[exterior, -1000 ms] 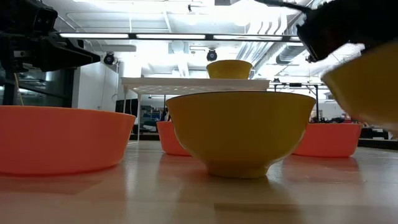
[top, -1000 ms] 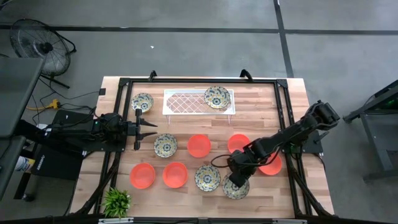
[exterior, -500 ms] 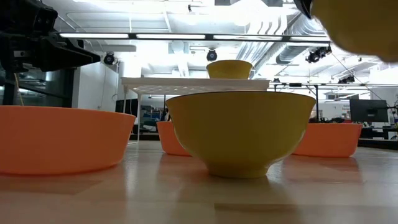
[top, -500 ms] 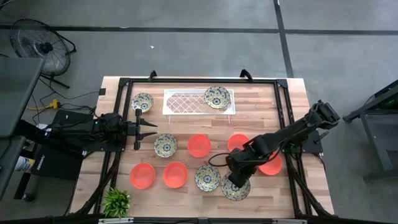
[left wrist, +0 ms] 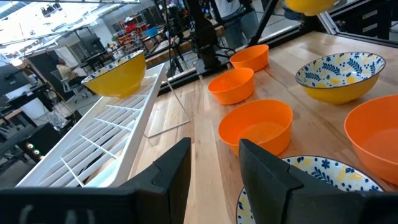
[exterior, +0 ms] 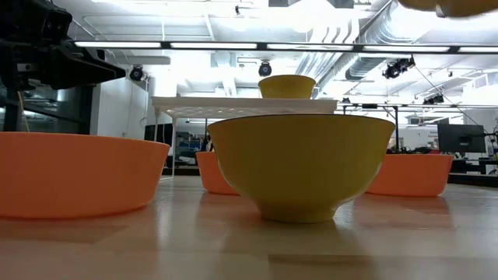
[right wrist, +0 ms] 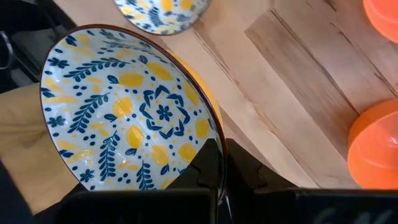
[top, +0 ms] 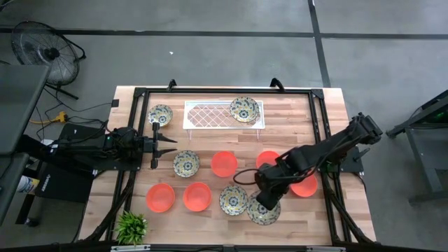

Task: Pick & Place Mini bowls
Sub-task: Stack the white patterned bowl on the other white patterned bowl on the shelf

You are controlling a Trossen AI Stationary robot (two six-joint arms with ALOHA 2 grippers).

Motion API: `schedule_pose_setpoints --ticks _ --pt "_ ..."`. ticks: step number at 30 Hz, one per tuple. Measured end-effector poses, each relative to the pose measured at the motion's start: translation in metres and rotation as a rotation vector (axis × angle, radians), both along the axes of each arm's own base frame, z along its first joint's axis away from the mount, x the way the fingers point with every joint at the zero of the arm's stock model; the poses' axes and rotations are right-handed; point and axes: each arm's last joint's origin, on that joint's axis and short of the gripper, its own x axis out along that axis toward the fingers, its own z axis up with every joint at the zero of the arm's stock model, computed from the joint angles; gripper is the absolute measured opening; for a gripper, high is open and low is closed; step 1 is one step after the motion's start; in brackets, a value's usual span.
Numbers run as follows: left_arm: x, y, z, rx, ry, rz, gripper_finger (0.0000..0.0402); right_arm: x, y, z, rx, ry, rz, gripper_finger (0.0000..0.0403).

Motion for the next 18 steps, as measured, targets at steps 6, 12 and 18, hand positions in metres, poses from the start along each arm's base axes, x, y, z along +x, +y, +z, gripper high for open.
schedule_pose_setpoints --ticks 6,12,18 --pt "0.0 0.0 0.0 0.0 0.0 0.0 0.0131 0.001 -0.006 0.014 -0.004 -0.013 -0.006 0.0" --pt "0.0 0.0 0.0 0.0 0.0 0.0 0.0131 0.005 -0.012 0.027 -0.004 -0.054 -0.009 0.0" --pt "0.0 0.0 0.0 0.0 0.0 0.0 0.0131 0.008 -0.019 0.04 -0.003 -0.092 -0.015 0.0"
